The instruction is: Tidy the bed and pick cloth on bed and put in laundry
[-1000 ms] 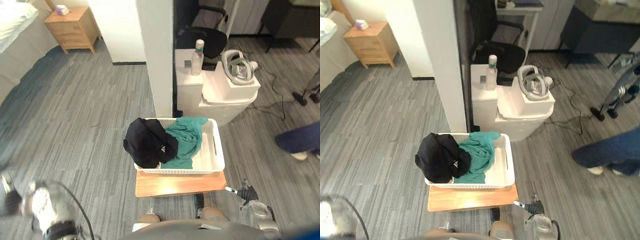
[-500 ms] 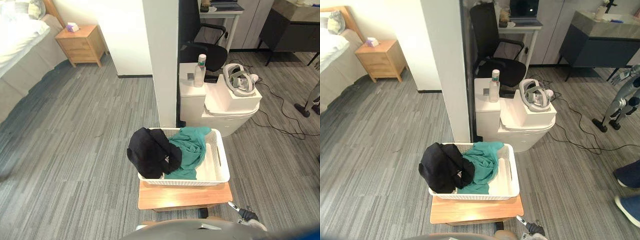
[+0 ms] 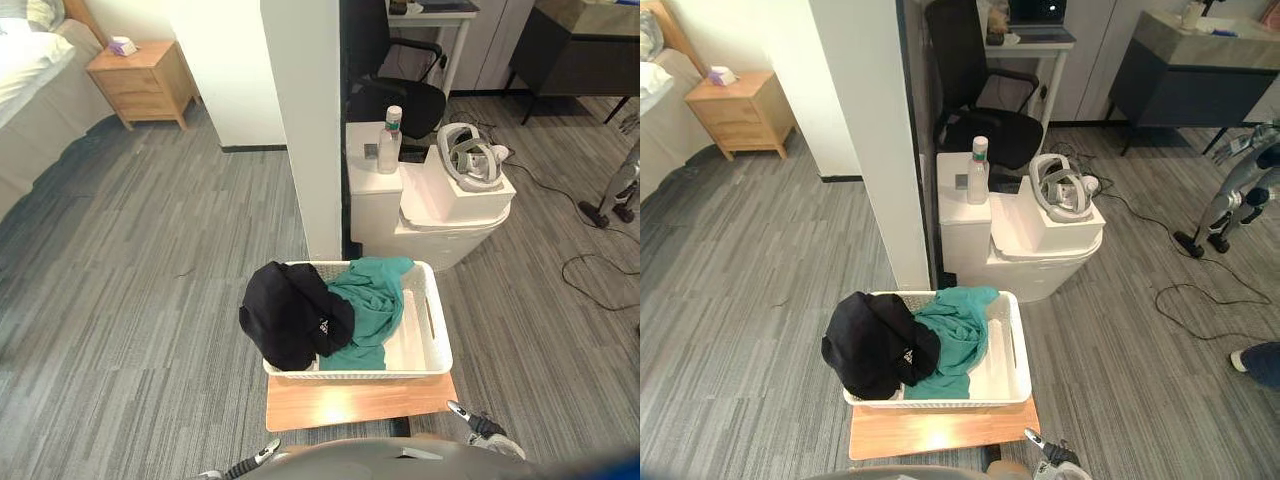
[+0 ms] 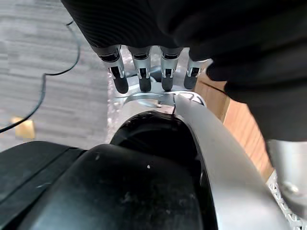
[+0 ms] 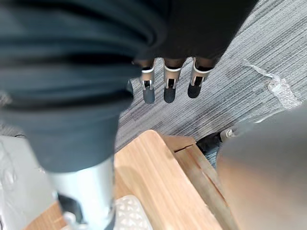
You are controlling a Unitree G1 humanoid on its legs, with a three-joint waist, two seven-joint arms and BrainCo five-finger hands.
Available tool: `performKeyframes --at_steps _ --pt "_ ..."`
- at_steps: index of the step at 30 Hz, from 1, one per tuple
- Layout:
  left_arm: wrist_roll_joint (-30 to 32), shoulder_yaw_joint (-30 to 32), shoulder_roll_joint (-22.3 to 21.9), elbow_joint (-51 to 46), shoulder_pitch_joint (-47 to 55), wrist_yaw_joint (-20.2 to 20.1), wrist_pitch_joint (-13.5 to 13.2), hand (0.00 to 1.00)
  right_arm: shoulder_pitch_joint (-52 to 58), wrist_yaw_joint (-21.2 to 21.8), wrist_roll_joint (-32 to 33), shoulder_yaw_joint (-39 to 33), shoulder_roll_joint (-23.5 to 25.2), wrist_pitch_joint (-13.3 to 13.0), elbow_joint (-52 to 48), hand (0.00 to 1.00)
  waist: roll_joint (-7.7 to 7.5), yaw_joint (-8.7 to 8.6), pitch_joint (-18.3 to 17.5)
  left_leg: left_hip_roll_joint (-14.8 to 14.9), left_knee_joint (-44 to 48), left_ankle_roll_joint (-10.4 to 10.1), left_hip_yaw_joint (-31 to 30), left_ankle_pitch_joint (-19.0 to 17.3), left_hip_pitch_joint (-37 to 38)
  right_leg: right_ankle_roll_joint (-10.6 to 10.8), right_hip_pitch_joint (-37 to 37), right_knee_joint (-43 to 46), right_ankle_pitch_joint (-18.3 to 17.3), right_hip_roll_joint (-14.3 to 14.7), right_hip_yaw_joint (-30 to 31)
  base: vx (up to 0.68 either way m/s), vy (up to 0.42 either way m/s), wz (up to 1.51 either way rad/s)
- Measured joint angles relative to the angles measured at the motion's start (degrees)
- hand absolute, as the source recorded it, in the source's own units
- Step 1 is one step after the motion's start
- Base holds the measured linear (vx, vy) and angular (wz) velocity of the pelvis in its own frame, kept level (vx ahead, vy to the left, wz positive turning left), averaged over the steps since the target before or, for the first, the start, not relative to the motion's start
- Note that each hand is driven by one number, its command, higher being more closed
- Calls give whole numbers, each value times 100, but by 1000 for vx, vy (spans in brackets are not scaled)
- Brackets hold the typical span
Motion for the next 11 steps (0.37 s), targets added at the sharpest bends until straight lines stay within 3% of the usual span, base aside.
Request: performKeyframes --at_steps 2,4,6,7,11 --pt "-611 2 -54 67 52 650 32 0 -15 33 5 54 -21 46 9 0 -8 1 2 -39 0 0 52 0 23 8 22 -2 33 -28 -1 -93 -12 -11" --pt "-1242 103 -267 221 49 2044 -190 0 -101 48 10 111 -28 117 13 0 -43 -8 25 -92 -4 2 70 -1 24 16 20 -4 39 -86 -10 -98 -27 -2" --pt "-1317 299 -400 226 61 2637 -384 0 -93 65 11 112 -25 193 24 0 -53 -3 49 -85 -7 3 72 -1 21 16 19 -4 39 -89 -27 -90 -59 6" --pt "-1209 385 -410 213 67 2707 -440 0 -91 107 10 107 -26 203 33 0 -91 6 51 -63 -10 7 64 1 15 1 21 -4 26 -80 -71 -86 -81 10" --pt "-154 579 -520 205 79 2350 -763 0 -66 271 45 -6 -35 188 24 0 -80 3 63 -9 -24 16 49 10 9 -63 15 -5 -67 -46 -123 -79 -96 7"
